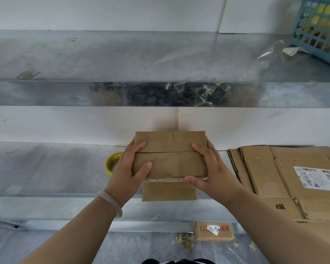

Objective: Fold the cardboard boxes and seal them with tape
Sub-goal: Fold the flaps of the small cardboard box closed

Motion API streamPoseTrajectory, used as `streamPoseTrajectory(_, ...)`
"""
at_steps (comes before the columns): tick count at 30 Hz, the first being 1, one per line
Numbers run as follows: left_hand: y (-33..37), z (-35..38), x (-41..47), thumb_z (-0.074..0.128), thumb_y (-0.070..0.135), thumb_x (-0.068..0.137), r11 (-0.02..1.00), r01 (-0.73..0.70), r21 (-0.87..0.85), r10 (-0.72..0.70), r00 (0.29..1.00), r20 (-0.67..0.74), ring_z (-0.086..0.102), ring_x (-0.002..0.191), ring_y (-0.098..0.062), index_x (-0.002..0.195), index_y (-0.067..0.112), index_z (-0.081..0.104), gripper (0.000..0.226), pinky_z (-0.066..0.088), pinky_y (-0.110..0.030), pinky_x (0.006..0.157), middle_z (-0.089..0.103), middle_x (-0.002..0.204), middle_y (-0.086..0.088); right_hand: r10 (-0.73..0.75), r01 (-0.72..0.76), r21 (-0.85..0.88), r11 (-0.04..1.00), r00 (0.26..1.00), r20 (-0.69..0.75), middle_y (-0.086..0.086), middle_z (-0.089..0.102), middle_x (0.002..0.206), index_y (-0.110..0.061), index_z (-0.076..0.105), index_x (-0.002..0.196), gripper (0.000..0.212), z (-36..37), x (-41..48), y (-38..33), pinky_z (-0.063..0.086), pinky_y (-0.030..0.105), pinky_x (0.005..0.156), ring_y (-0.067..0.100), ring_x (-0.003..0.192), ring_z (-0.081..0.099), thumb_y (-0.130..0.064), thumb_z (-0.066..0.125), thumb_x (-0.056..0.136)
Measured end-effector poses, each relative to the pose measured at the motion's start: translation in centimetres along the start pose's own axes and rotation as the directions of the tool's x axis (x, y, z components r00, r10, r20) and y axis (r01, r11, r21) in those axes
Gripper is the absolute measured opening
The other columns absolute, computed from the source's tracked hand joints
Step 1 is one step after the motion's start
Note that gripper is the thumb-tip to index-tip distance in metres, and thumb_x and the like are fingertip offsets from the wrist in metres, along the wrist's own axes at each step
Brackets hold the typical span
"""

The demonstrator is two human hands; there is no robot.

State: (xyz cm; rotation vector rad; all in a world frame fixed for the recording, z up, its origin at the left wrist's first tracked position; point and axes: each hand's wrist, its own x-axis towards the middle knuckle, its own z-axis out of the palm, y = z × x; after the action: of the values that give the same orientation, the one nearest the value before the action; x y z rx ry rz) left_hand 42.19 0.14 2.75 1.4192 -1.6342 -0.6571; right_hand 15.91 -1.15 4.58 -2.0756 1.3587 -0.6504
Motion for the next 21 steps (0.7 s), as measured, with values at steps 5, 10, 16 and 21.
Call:
streamPoseTrajectory(5,0.5,0.0,-1.3,0.055,0.049,0.080,1.000,-0.009,-0.020,0.008,1.000,-0.025,0.033,0.133,0.005,0.128,0.047,0.043,0.049,0.028,-0.005,0.102,0.037,0.149,0.010,-0.004,-0.001,-0.094,0.996,0.998,-0.061,-0.016,0.004,0.161,-0.048,0.026,0.144,0.088,0.1,-1.4,-0.2,0.035,0.021,0.105,0.009,0.135,0.035,-0.078,0.056,0.067)
streamPoseTrajectory(10,-0.3,0.0,-3.4,0.054,0.055,0.076,0.993,0.100,-0.062,-0.100,0.995,-0.007,0.049,0.115,0.003,0.122,0.050,0.048,0.047,0.043,-0.013,0.092,0.052,0.129,0.015,0.021,-0.024,-0.170,0.985,1.000,-0.020,-0.018,0.006,0.161,-0.055,0.019,0.141,0.094,1.0,-2.1,-0.3,0.046,0.042,0.105,0.019,0.136,0.040,-0.096,0.038,0.059)
streamPoseTrajectory(16,0.0,-0.1,-0.8,0.062,0.027,0.091,0.990,0.129,-0.048,-0.127,0.991,0.052,0.047,0.110,0.012,0.124,0.043,0.050,0.038,0.041,-0.018,0.094,0.051,0.122,0.025,0.142,-0.135,-0.118,0.984,0.988,0.055,-0.022,0.000,0.160,-0.058,0.011,0.142,0.091,1.2,-0.7,0.3,0.045,0.041,0.106,0.018,0.137,0.036,-0.090,0.039,0.062)
streamPoseTrajectory(21,-0.5,-0.1,1.4,0.053,0.033,0.096,0.990,0.109,0.084,-0.114,0.992,0.060,0.032,0.131,0.003,0.128,0.044,0.053,0.033,0.020,-0.003,0.105,0.033,0.150,0.015,0.124,-0.085,-0.306,0.948,0.986,0.112,-0.013,-0.020,0.160,-0.045,0.008,0.152,0.081,0.4,0.9,0.1,0.021,0.039,0.120,0.016,0.149,0.006,-0.079,0.032,0.082)
